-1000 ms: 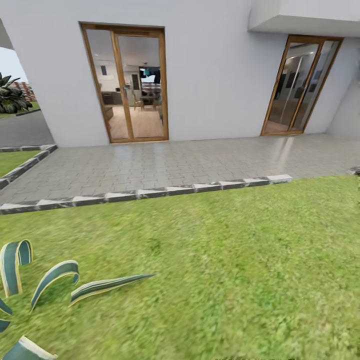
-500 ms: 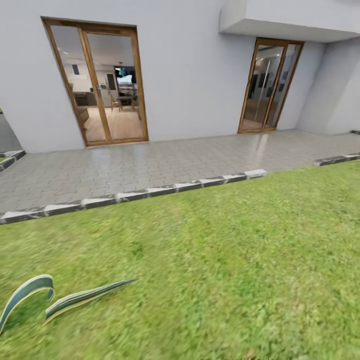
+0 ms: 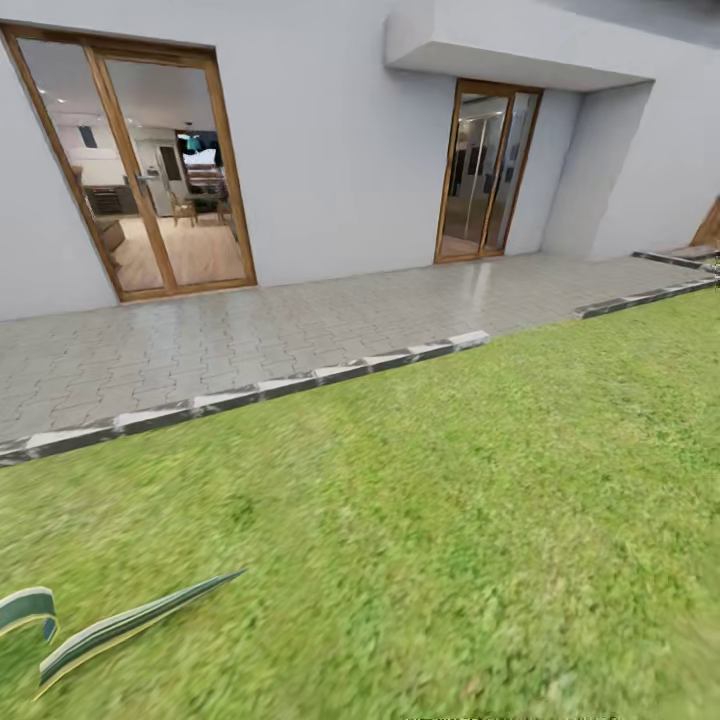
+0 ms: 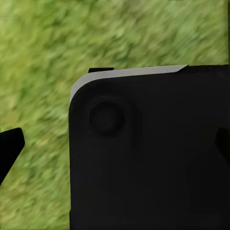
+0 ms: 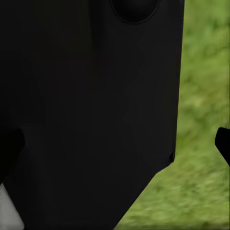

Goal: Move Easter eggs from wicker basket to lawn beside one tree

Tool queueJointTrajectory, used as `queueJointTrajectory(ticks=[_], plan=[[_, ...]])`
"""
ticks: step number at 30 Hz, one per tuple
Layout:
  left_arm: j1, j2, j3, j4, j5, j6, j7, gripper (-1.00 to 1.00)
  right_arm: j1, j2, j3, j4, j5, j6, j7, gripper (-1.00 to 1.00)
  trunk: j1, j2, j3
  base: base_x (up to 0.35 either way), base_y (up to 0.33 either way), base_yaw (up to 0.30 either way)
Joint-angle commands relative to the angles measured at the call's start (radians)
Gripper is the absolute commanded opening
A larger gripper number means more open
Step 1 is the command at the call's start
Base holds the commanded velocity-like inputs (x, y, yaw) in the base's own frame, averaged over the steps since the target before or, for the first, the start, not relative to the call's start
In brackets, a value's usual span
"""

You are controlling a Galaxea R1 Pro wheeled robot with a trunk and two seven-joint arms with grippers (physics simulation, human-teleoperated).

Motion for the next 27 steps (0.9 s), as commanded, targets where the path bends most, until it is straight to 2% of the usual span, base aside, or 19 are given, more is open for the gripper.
queueJointTrajectory(ticks=[1, 27], plan=[[0.000, 0.000, -0.001, 0.001, -0.001, -0.003, 0.001, 1.00, 0.000, 0.000, -0.007, 0.000, 0.001, -0.003, 0.001, 1.00, 0.000, 0.000, -0.001, 0.000, 0.000, -0.251], [-0.001, 0.000, -0.001, 0.001, -0.001, -0.003, 0.001, 1.00, 0.000, -0.002, -0.008, 0.000, 0.000, -0.003, 0.001, 1.00, 0.000, 0.000, 0.008, 0.000, 0.000, -0.268]])
